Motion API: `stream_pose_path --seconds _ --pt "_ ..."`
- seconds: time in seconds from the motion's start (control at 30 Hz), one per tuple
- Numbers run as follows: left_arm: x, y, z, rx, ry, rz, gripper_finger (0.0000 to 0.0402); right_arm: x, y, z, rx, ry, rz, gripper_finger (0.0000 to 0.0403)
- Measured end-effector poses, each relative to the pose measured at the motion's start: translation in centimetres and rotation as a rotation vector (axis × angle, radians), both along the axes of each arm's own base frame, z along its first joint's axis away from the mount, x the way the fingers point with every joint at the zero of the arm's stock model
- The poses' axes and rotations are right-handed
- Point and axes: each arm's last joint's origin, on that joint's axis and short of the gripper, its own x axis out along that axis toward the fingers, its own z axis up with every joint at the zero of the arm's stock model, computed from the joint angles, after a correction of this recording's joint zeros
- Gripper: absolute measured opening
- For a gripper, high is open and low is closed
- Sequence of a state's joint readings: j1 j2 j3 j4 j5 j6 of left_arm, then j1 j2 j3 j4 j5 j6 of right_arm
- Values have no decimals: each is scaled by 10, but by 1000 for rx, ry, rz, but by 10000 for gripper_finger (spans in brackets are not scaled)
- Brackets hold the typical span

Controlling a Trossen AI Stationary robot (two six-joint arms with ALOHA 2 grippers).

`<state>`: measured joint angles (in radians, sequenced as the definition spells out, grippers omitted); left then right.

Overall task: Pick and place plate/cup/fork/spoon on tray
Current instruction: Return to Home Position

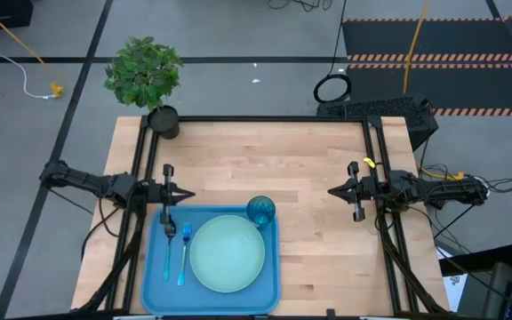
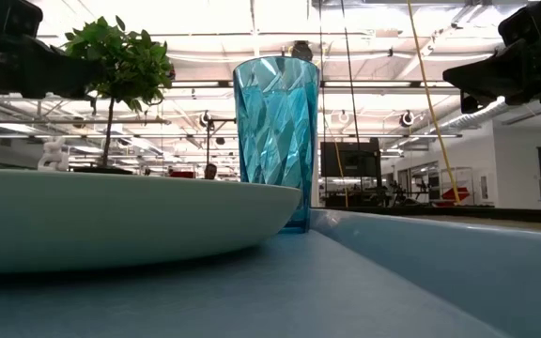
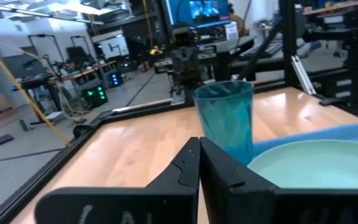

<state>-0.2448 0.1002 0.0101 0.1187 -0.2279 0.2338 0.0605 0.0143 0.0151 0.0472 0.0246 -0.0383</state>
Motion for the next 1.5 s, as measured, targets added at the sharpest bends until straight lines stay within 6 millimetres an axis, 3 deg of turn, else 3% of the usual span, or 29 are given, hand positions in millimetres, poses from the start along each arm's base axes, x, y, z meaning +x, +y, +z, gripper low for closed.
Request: stream_pose_path --seconds 0.5,1.5 --pt "-5 11 1 30 -26 97 7 0 0 0 0 0 0 0" --pt "-4 18 0 21 -20 92 14 0 0 0 0 0 0 0"
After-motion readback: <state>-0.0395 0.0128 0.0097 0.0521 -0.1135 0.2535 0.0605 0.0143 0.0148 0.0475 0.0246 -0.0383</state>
